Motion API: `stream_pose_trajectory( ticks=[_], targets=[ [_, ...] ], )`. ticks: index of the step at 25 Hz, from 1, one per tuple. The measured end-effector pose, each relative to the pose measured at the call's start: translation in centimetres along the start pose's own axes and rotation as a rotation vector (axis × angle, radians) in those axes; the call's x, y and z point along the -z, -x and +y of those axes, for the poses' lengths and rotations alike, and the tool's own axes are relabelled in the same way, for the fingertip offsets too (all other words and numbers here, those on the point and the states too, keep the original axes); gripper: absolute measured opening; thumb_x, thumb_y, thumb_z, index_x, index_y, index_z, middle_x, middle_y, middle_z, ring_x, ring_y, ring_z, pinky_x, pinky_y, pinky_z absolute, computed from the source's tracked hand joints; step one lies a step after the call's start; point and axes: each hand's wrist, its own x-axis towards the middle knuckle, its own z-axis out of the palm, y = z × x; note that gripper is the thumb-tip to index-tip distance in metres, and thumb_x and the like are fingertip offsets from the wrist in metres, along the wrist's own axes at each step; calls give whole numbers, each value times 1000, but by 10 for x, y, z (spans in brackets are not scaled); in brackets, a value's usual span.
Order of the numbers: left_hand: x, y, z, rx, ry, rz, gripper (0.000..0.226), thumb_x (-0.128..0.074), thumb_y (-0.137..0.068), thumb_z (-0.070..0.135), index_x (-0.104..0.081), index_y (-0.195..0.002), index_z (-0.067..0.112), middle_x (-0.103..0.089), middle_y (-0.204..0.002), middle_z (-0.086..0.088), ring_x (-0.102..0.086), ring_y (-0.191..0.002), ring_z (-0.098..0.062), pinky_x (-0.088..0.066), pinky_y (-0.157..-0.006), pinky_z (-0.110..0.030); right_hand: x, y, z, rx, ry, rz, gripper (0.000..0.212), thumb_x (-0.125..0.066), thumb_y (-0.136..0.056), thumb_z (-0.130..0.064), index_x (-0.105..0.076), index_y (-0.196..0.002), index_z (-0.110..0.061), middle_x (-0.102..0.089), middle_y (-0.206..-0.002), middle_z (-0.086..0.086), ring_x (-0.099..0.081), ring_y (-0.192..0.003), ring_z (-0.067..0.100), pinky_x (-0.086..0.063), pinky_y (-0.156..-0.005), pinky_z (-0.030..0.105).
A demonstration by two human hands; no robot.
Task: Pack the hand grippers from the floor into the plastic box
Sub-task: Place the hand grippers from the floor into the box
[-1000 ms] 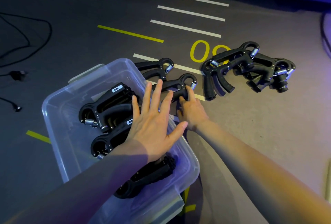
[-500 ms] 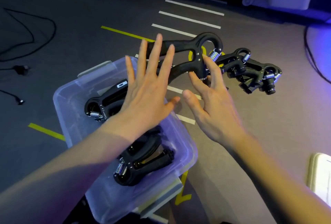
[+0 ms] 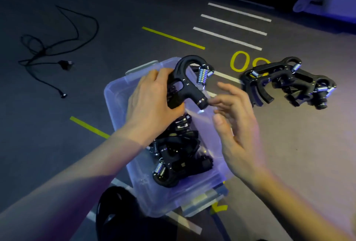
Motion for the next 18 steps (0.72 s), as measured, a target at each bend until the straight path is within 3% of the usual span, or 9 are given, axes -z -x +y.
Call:
stream_pose_trajectory(
  ticks=[3, 5, 8, 10, 11, 14, 16, 18],
  targets=[
    [-2, 8, -21, 82, 67, -13, 58, -71, -67, 39, -50, -116, 16, -58, -110, -6, -54, -104, -27, -47, -81, -43, -27, 8, -3, -207, -324, -129, 27, -47, -91, -33, -55, -112, -18, -55, -122, 1, -52, -117, 6, -41, -89, 13],
    [-5, 17, -28, 129, 107, -26, 58, -70, -67, 39, -49, -117, 18, -57, -111, -5, -53, -106, -27, -46, -82, -44, -41, 8, -5, -265, -396, -298, 37, -43, -93, -30, -50, -129, -21, -51, -134, -3, -42, -128, 0, -34, -101, 12],
    [-7, 33, -30, 140, 199, -56, 58, -64, -68, 37, -46, -120, 19, -54, -116, -4, -50, -109, -25, -45, -84, -41, -58, -1, -4, -297, -437, -418, 51, -44, -90, -43, -42, -138, -29, -41, -144, -8, -30, -138, 4, -21, -117, 29],
    [-4, 37, -40, 83, 191, -108, 75, -60, -65, 46, -40, -131, 18, -50, -125, -4, -45, -117, -25, -38, -95, -39, -64, -4, 0, -329, -434, -415, 59, -45, -82, -50, -44, -137, -28, -43, -139, -4, -33, -138, 11, -21, -118, 37],
    [-4, 38, -48, 43, 78, -152, 89, -59, -62, 55, -33, -138, 18, -45, -131, -5, -39, -123, -26, -29, -105, -42, -64, -6, 3, -333, -409, -399, 61, -45, -81, -51, -45, -137, -26, -44, -139, -3, -34, -137, 11, -23, -117, 38],
    [-8, 48, -79, 45, -356, -307, 125, -46, -55, 83, 0, -148, 13, -7, -154, -11, -3, -141, -27, 8, -110, -51, -57, -15, 12, -89, -20, -357, 58, -44, -86, -47, -49, -136, -18, -39, -148, 0, -32, -138, 8, -25, -115, 33],
    [-12, 53, -89, 99, -403, -335, 126, -36, -58, 87, 13, -146, 11, 15, -155, -10, 16, -141, -26, 13, -109, -50, -55, -24, 19, 186, 431, -408, 54, -42, -90, -44, -52, -133, -13, -31, -152, 3, -30, -139, 15, -26, -114, 31],
    [-12, 54, -90, 113, -369, -357, 128, -36, -58, 87, 18, -144, 8, 21, -153, -10, 21, -140, -25, 13, -110, -49, -61, -26, 26, 331, 766, -487, 48, -40, -91, -44, -64, -116, -11, -30, -153, 4, -33, -138, 25, -25, -112, 38]
  ],
)
